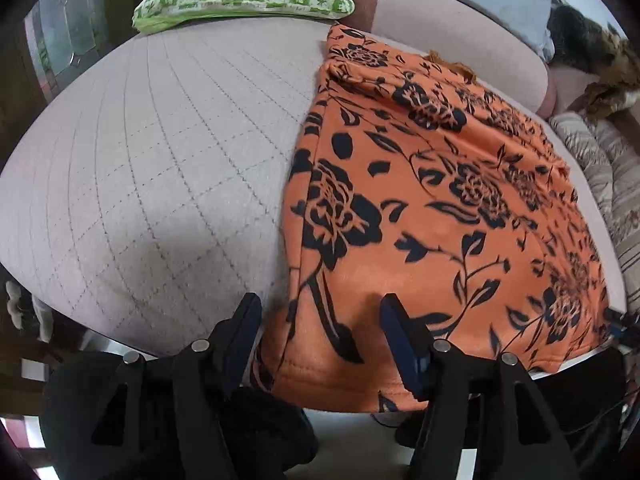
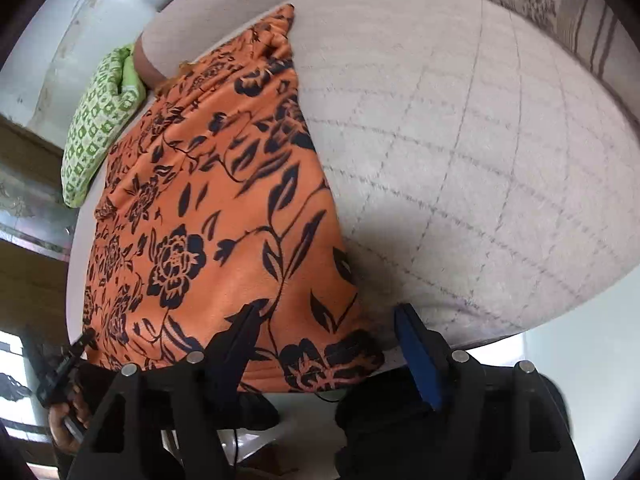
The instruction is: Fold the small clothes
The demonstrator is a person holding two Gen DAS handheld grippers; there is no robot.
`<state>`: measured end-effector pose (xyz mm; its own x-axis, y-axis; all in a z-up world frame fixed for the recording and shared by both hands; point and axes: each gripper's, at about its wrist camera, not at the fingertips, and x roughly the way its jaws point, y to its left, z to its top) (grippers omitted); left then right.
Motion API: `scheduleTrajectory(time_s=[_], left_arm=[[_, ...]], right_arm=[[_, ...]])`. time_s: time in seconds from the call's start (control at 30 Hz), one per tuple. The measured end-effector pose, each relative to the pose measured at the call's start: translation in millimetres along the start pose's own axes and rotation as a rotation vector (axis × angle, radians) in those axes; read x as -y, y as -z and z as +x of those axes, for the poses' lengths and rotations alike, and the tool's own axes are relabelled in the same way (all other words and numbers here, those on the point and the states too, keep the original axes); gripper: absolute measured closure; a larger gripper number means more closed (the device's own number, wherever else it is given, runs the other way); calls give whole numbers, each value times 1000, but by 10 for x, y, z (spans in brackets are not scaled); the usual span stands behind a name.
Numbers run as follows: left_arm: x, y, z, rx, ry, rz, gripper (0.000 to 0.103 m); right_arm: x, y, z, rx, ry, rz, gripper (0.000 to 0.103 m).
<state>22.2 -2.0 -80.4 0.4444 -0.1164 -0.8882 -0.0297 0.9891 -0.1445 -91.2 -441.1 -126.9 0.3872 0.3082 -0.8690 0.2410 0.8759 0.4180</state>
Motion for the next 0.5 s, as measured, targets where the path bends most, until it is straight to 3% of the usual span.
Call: scheduleTrajectory(time_s=[0.03, 0.07, 0.1, 0.2, 0.37, 0.43, 0.5], left_arm=[[22, 8, 0, -1, -22, 12, 70], [33, 12, -7, -5, -22, 22, 90], [40, 6, -14, -12, 10, 25, 96], [0, -24, -128, 0, 49, -12, 97], [-97, -90, -697, 119, 141, -67, 97], [-165, -86, -639, 98, 152, -93, 96], [-209, -56, -399, 46, 111, -106, 94]], right_arm=[[-33, 15, -2, -6, 6, -13, 44], [-51, 31, 9, -21, 17, -16, 79], [-43, 33, 21, -28, -5, -1, 89], [-58, 60, -57, -9, -56, 42, 92], [-108, -10, -723, 153, -173, 77, 92], [-56, -57, -753, 169, -155, 74, 92], [12, -70, -591, 134, -145, 84, 87]])
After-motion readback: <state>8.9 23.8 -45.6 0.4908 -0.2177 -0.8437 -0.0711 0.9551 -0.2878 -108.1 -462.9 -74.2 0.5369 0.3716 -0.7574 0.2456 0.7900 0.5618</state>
